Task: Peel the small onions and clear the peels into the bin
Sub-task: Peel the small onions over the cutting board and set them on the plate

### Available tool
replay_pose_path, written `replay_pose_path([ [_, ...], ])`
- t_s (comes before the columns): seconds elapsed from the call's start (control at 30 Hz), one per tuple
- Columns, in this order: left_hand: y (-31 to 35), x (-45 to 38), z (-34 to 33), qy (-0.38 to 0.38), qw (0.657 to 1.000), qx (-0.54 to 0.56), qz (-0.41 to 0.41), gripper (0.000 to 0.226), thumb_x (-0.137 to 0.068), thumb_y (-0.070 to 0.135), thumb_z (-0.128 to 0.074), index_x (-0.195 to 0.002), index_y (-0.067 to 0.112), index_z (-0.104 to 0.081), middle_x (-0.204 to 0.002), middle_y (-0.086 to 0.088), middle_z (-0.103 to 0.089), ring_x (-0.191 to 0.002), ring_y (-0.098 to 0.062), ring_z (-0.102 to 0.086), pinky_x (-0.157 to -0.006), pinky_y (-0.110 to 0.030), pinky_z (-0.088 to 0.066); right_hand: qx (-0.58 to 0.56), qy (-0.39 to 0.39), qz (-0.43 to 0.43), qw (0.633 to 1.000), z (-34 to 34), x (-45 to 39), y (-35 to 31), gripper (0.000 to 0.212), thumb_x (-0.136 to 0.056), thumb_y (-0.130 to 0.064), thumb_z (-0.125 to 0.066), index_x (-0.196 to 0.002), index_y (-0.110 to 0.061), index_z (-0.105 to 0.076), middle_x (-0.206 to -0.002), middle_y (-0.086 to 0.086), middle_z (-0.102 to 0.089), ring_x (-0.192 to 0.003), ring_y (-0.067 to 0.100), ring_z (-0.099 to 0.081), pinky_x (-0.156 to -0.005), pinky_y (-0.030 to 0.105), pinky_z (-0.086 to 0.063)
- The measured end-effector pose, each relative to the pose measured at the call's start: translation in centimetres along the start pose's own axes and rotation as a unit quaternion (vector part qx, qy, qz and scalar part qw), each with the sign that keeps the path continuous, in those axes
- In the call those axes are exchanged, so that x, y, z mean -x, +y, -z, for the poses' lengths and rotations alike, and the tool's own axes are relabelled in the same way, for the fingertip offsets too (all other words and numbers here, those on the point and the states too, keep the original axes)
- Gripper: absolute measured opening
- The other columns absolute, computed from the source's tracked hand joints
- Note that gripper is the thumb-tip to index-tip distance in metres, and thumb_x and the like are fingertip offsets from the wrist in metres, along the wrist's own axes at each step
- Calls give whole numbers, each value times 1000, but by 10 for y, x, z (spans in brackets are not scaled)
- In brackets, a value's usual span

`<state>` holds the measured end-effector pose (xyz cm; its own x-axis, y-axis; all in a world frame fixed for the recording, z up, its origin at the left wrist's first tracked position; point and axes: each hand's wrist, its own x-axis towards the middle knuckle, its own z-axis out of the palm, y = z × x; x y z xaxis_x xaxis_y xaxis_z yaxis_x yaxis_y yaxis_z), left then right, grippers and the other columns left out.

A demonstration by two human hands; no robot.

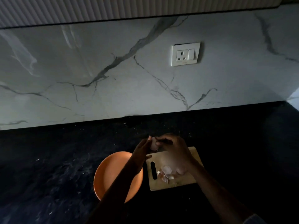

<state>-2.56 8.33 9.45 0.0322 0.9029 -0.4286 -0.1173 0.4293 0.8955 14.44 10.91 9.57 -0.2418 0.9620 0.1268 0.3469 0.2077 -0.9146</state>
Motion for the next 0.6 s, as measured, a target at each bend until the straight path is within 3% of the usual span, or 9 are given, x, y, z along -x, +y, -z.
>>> replay_pose_path([
  [0.07,1,0,-1,1,1000,-6,-5,31,-100,50,-48,-110,26,-66,-109,-4,-72,-103,-21,-66,-84,-36,-44,-8,5,-8,1000,3,0,-1,12,-86,-17,-77,-98,-17,-78,-95,-9,-75,-89,-1,-69,-77,13,-50],
  [0.23,0,-1,-1,-6,1000,-23,-9,32,-100,49,-47,-110,23,-63,-111,-7,-70,-102,-21,-66,-83,-36,-44,-24,-16,-30,999,7,-1,0,18,-90,-19,-73,-108,-16,-75,-99,-7,-75,-93,1,-70,-80,15,-53],
  [0.33,0,-1,-1,-9,1000,-27,-12,33,-100,49,-47,-111,22,-62,-108,-5,-69,-97,-17,-66,-79,-34,-44,-8,-18,-40,999,7,0,2,14,-91,-18,-72,-104,-15,-76,-96,-7,-76,-89,0,-69,-76,11,-51],
  [0.5,-7,-2,-1,-15,1000,-26,-7,34,-99,51,-47,-112,23,-63,-113,-7,-69,-103,-20,-64,-85,-36,-45,39,-7,-35,999,0,2,6,11,-98,-20,-62,-104,-14,-70,-95,-5,-72,-86,0,-66,-72,8,-47],
  [0.6,-11,-2,-3,-13,1000,-15,-4,37,-99,52,-46,-117,24,-63,-116,-8,-69,-105,-22,-63,-91,-40,-46,97,-8,-11,995,-7,3,9,16,-103,-21,-53,-107,-11,-64,-99,0,-67,-88,9,-63,-71,10,-45],
])
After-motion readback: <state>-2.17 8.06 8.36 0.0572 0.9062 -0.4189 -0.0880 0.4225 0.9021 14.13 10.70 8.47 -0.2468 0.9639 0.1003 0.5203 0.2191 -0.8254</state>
